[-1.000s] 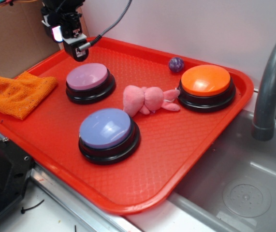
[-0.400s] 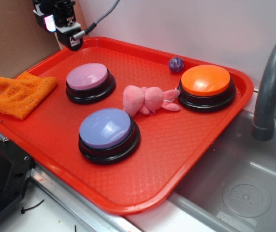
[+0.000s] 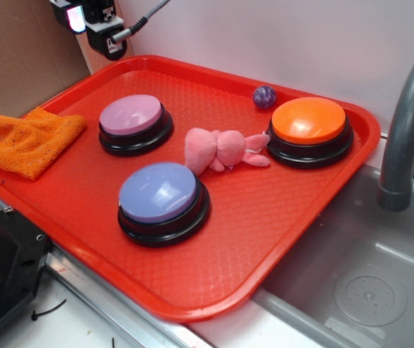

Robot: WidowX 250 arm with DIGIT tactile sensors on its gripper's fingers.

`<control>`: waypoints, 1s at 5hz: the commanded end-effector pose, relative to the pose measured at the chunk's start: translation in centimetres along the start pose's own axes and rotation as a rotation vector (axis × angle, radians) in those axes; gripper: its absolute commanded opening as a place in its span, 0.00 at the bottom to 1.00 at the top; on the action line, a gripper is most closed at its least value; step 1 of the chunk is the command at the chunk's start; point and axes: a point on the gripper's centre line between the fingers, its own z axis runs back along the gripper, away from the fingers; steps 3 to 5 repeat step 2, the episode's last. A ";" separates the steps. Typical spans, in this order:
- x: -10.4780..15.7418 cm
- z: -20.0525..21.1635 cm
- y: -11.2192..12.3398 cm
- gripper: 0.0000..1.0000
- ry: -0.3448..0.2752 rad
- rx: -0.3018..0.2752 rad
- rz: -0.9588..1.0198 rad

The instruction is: Push the pink button.

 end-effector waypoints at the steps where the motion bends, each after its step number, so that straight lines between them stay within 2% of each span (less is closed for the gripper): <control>1: 1.1 2.6 -0.7 1.00 -0.061 0.002 -0.010; 2: 1.1 3.0 -0.9 1.00 -0.080 -0.025 -0.029; 5: 1.1 3.0 -0.9 1.00 -0.080 -0.025 -0.029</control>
